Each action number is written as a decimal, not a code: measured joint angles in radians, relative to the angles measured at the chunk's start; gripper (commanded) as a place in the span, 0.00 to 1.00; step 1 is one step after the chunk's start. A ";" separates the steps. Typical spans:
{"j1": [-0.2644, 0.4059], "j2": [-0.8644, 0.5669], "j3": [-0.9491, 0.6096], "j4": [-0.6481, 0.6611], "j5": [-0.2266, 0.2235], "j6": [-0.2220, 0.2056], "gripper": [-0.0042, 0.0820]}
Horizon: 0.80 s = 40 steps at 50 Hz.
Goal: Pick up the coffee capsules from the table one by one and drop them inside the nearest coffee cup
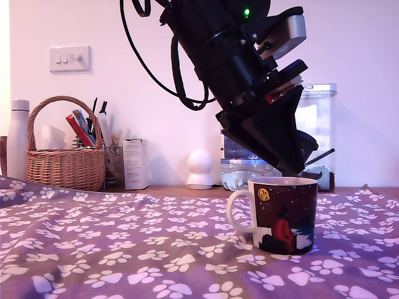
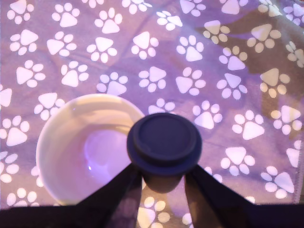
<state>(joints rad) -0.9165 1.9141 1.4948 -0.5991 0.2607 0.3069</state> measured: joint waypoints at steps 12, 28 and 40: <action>0.001 -0.002 -0.001 0.053 0.038 -0.011 0.26; 0.035 -0.002 -0.001 0.114 0.044 -0.011 0.26; 0.081 -0.002 -0.001 0.125 0.044 -0.011 0.26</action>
<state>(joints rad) -0.8356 1.9121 1.4940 -0.4740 0.3046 0.2955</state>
